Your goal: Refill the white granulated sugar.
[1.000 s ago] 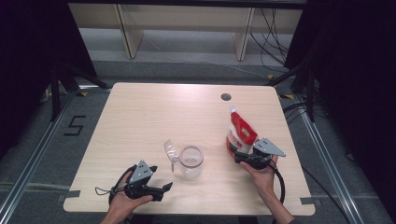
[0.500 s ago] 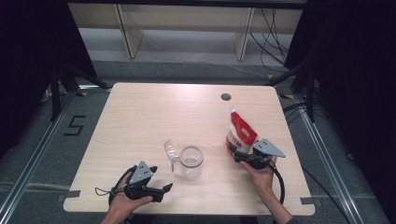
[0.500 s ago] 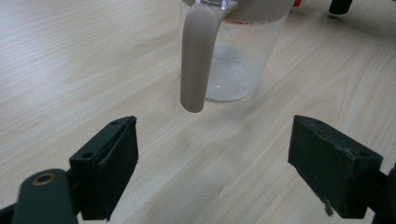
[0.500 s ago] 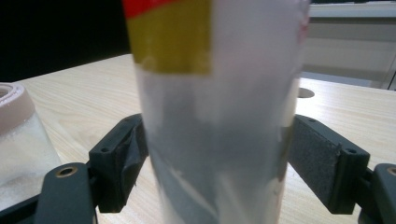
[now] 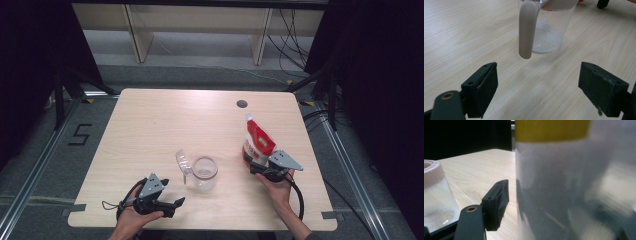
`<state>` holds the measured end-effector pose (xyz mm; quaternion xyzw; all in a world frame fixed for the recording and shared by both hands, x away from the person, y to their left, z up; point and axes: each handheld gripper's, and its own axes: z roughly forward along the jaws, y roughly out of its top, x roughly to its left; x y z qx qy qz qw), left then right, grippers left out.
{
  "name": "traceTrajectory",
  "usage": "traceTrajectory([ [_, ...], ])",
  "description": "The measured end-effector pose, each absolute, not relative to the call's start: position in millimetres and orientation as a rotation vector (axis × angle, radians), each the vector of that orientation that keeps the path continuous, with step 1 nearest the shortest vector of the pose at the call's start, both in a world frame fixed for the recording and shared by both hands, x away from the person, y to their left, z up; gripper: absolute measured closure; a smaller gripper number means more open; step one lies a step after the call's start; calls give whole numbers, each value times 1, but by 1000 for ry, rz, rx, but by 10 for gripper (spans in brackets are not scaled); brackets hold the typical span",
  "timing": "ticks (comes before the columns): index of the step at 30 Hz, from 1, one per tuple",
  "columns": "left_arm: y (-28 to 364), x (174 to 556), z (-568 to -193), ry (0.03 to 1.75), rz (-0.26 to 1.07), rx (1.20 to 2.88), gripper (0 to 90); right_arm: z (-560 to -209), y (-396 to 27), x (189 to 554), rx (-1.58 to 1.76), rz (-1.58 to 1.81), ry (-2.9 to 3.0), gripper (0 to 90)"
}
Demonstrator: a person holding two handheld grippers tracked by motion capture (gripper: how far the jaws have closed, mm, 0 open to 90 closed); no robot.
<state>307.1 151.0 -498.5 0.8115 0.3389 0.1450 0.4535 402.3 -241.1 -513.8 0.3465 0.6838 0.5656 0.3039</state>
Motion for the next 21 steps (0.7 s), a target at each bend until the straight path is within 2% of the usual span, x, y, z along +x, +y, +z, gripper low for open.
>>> traceTrajectory([
  [7,150,307,-499,833,350,1992,156,-517,-242,401,941,1476,1800,358],
  [11,149,307,-500,839,348,1989,155,-517,-243,401,1014,1494,1795,409],
  [21,148,307,-500,835,347,1993,156,-517,-242,401,997,1476,1793,434],
])
